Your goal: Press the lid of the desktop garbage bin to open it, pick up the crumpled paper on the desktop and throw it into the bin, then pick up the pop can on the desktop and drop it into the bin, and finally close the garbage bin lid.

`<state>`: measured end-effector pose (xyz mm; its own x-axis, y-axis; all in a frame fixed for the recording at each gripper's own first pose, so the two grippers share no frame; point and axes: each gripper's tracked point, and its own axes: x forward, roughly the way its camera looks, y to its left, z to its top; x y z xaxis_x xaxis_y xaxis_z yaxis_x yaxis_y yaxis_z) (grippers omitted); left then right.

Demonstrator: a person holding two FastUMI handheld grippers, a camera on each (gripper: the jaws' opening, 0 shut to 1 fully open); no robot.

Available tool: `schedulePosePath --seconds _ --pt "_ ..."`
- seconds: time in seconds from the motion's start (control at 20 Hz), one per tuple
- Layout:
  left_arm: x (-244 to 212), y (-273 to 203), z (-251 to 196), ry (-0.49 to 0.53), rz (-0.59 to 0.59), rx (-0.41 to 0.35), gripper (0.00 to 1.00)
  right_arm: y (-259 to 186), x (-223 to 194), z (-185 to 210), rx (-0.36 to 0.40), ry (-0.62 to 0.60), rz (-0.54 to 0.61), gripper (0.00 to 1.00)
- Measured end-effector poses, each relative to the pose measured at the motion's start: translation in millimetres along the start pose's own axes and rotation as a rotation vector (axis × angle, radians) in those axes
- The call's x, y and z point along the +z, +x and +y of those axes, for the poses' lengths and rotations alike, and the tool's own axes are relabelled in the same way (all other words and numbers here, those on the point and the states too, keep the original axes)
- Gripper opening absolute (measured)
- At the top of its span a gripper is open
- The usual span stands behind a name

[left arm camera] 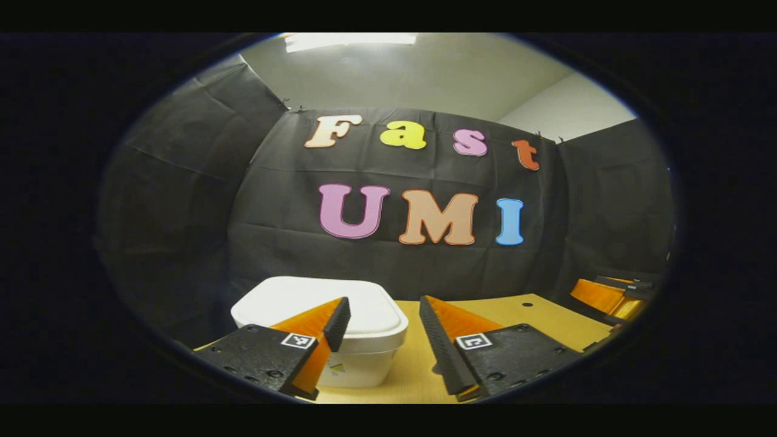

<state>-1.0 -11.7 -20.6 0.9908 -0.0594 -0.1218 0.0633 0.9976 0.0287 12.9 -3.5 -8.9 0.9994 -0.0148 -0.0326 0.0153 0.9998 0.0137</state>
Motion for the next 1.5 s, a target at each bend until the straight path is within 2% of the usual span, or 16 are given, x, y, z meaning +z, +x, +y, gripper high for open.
schedulePosePath --seconds 0.15,0.3,0.45,0.5,0.55,0.6,0.75,0.8,1.0,1.1,1.3,1.35,1.5 --pt "-2.9 3.6 5.6 -0.016 0.019 0.01 0.41 1.4 -2.1 0.0 0.002 0.005 0.005 0.95" --pt "0.9 8.4 19.1 0.006 0.012 0.038 0.26 3.6 -2.0 0.1 0.004 0.007 0.006 0.95" --pt "-1.9 22.5 35.5 0.039 0.018 0.053 0.01 5.4 -4.8 2.3 0.01 0.01 0.011 0.95" --pt "-8.9 27.2 47.7 0.061 0.039 0.084 0.08 5.5 -5.0 2.4 0.011 0.007 0.014 0.95" --pt "-14.8 30.6 60.3 0.077 0.059 0.122 0.0 5.0 -7.2 2.6 0.01 0.004 0.015 0.95" --pt "-19.2 32.5 66.1 0.08 0.072 0.134 0.0 5.6 -7.3 0.8 0.008 -0.001 0.017 0.95" --pt "-39.9 33.7 74.1 0.041 0.126 0.154 0.0 7.8 -14.9 -5.0 -0.005 -0.001 0.036 0.95" --pt "-32.8 34.6 74.3 0.043 0.079 0.148 0.0 8.4 -16.3 -6.7 -0.009 0.004 0.044 0.95" --pt "-43.7 33.9 71.5 0.1 0.084 0.132 0.0 13.1 -33.4 -5.0 -0.009 -0.003 0.094 0.95" --pt "-37.7 34.2 71.4 0.085 0.052 0.119 0.0 14.0 -40.1 4.7 0.013 -0.028 0.115 0.95" --pt "-21.0 37.8 73.9 -0.009 0.055 0.11 0.0 16.6 -29.1 14.1 0.028 -0.051 0.08 0.95" --pt "-11.1 39.2 74.5 -0.03 0.046 0.119 0.0 16.9 -28.4 12.7 0.026 -0.054 0.075 0.95" --pt "49.2 31.7 65.2 -0.033 -0.083 0.11 0.0 18.6 -30.5 7.7 0.017 -0.043 0.082 0.95"
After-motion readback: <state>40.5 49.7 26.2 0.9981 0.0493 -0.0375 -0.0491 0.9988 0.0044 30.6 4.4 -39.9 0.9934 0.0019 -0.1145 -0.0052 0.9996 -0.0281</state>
